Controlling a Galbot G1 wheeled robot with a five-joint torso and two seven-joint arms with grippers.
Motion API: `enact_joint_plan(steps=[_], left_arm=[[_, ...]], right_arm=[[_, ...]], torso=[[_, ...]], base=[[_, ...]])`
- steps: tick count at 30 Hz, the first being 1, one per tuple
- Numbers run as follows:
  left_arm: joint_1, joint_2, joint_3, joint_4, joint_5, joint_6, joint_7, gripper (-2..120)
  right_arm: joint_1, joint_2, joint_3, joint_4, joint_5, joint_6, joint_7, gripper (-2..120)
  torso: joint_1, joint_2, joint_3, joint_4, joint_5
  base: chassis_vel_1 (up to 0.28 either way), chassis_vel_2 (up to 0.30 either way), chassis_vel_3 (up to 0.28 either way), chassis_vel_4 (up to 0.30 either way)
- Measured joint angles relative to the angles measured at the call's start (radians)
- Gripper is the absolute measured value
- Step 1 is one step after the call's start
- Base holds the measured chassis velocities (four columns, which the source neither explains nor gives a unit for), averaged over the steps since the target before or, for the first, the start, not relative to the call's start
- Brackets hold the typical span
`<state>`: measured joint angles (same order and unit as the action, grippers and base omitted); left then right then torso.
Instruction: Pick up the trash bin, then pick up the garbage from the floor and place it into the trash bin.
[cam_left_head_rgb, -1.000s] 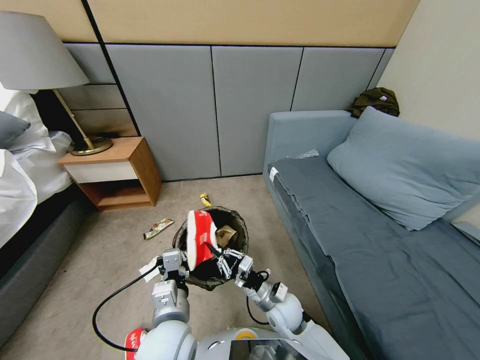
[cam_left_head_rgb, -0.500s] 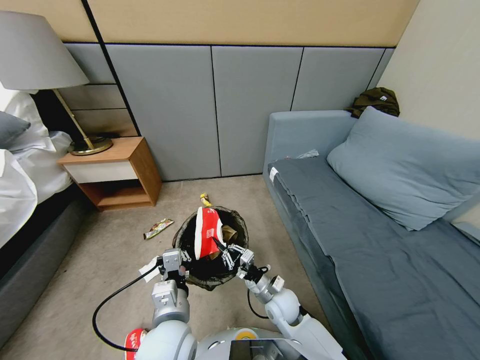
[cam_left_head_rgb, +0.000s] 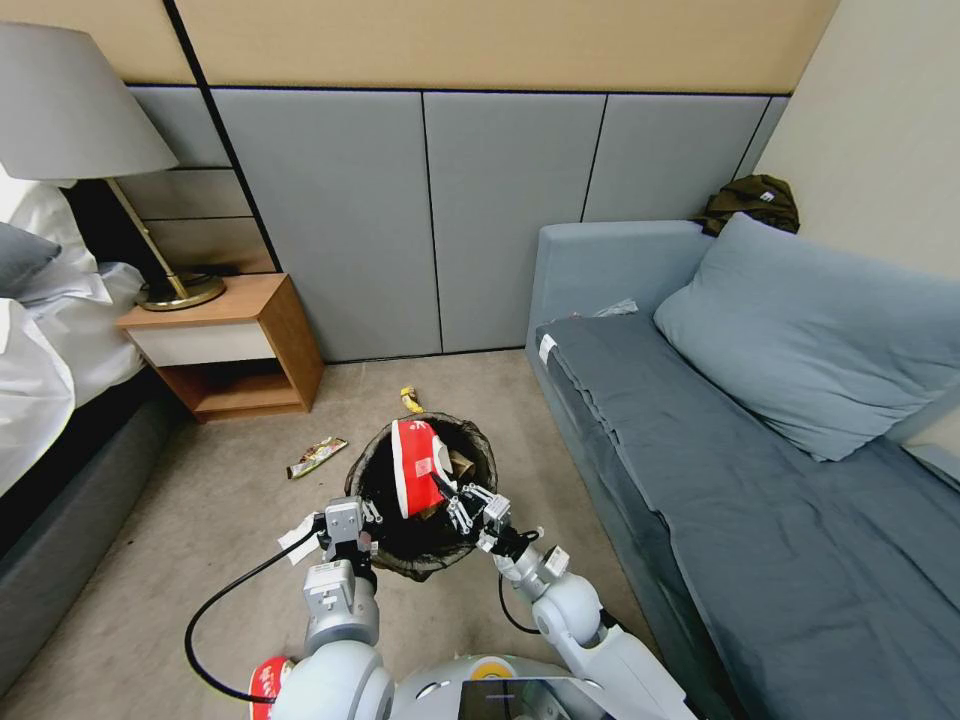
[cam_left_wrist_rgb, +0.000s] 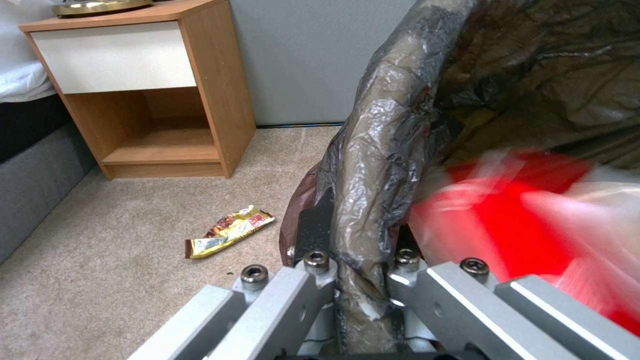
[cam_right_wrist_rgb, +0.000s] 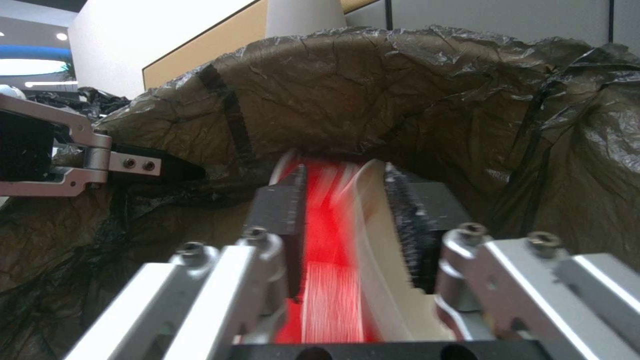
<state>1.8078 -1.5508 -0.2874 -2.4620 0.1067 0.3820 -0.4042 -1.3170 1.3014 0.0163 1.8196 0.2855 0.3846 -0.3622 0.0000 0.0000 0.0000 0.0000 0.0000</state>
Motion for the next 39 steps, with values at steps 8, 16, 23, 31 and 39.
enact_joint_plan(steps=[8,16,23,31,39], left_arm=[[0.0,0.0,0.0,0.0,0.0,0.0,0.0,0],[0.0,0.0,0.0,0.0,0.0,0.0,0.0,0],[0.0,0.0,0.0,0.0,0.0,0.0,0.0,0],[0.0,0.0,0.0,0.0,0.0,0.0,0.0,0],[0.0,0.0,0.0,0.0,0.0,0.0,0.0,0]], right_arm=[[-0.015,-0.01,0.003,0.011,-0.015,0.002,0.007,72],[-0.021,-0.019,0.003,0.021,-0.021,0.003,0.007,97],[-0.027,-0.027,0.009,0.076,-0.038,0.003,0.027,100],[-0.047,-0.008,0.052,0.32,-0.162,-0.008,0.127,100],[-0.096,0.024,0.182,0.44,-0.225,-0.021,0.232,100]], torso=[[0.0,0.0,0.0,0.0,0.0],[0.0,0.0,0.0,0.0,0.0],[0.0,0.0,0.0,0.0,0.0],[0.0,0.0,0.0,0.0,0.0],[0.0,0.0,0.0,0.0,0.0001]], base=[[0.0,0.0,0.0,0.0],[0.0,0.0,0.0,0.0],[0.0,0.0,0.0,0.0],[0.0,0.0,0.0,0.0],[0.0,0.0,0.0,0.0]])
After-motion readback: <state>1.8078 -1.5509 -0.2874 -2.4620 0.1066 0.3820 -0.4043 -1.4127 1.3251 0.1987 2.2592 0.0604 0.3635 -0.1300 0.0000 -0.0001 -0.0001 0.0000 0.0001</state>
